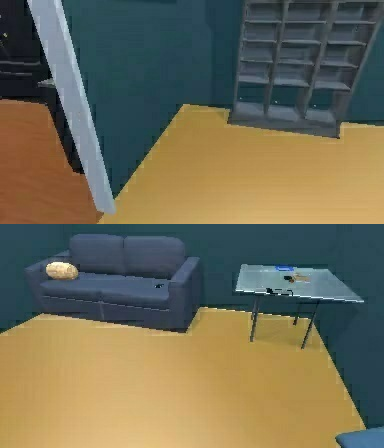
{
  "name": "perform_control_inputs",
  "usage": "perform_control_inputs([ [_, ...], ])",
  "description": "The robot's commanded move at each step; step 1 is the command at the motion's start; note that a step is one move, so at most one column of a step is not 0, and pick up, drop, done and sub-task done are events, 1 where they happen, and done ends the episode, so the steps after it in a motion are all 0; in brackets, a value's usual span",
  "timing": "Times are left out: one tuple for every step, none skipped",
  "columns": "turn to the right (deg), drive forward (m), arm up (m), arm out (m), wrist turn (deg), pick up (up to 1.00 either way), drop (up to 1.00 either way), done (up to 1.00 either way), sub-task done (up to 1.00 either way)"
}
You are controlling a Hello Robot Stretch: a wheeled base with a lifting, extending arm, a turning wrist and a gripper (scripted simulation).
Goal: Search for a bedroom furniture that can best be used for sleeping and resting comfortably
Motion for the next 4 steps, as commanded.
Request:
perform_control_inputs([
  [33.0, 0.0, 0.0, 0.0, 0.0, 0.0, 0.0, 0.0, 0.0],
  [0.0, 0.1, 0.0, 0.0, 0.0, 0.0, 0.0, 0.0, 0.0],
  [-45.0, 0.0, 0.0, 0.0, 0.0, 0.0, 0.0, 0.0, 0.0],
  [-42.0, 0.0, 0.0, 0.0, 0.0, 0.0, 0.0, 0.0, 0.0],
])
